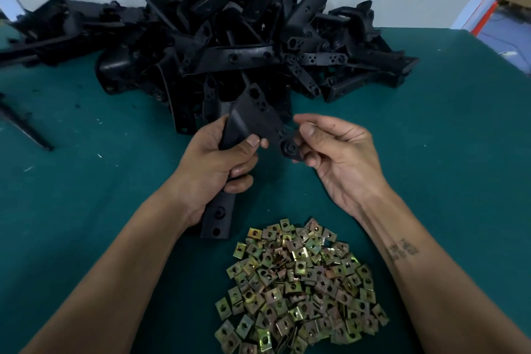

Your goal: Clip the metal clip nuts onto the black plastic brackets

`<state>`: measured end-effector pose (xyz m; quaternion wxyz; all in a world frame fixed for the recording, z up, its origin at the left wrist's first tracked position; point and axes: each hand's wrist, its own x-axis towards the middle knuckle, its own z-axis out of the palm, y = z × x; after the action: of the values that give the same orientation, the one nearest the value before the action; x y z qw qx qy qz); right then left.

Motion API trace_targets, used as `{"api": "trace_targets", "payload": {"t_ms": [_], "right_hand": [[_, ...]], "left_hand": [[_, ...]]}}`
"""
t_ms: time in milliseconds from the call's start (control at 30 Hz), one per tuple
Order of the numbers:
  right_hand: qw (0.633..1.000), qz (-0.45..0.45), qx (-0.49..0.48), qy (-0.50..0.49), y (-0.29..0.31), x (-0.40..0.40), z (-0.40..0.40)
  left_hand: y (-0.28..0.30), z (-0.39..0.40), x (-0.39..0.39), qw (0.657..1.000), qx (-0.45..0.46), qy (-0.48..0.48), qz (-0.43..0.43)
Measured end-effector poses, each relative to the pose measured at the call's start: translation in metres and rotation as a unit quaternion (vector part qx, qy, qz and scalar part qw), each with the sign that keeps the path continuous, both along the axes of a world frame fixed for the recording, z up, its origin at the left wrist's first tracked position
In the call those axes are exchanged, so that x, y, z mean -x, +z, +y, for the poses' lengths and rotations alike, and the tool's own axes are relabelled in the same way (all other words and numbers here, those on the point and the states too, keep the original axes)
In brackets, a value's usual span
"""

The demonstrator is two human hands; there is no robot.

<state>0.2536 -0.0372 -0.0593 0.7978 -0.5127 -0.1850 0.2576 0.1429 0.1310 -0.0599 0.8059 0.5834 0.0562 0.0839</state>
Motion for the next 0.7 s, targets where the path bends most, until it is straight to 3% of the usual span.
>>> {"api": "trace_targets", "payload": {"t_ms": [367, 700], "right_hand": [[0.999, 0.038, -0.024, 0.017, 0.002, 0.0023, 0.0028], [0.997, 0.067, -0.042, 0.0, 0.0031, 0.0028, 0.0046]], "left_hand": [[-0.0049, 0.003, -0.0007, 0.999, -0.053, 0.001, -0.012], [-0.0034, 0.0013, -0.0023, 0.999, -0.029, 0.04, 0.022]]}}
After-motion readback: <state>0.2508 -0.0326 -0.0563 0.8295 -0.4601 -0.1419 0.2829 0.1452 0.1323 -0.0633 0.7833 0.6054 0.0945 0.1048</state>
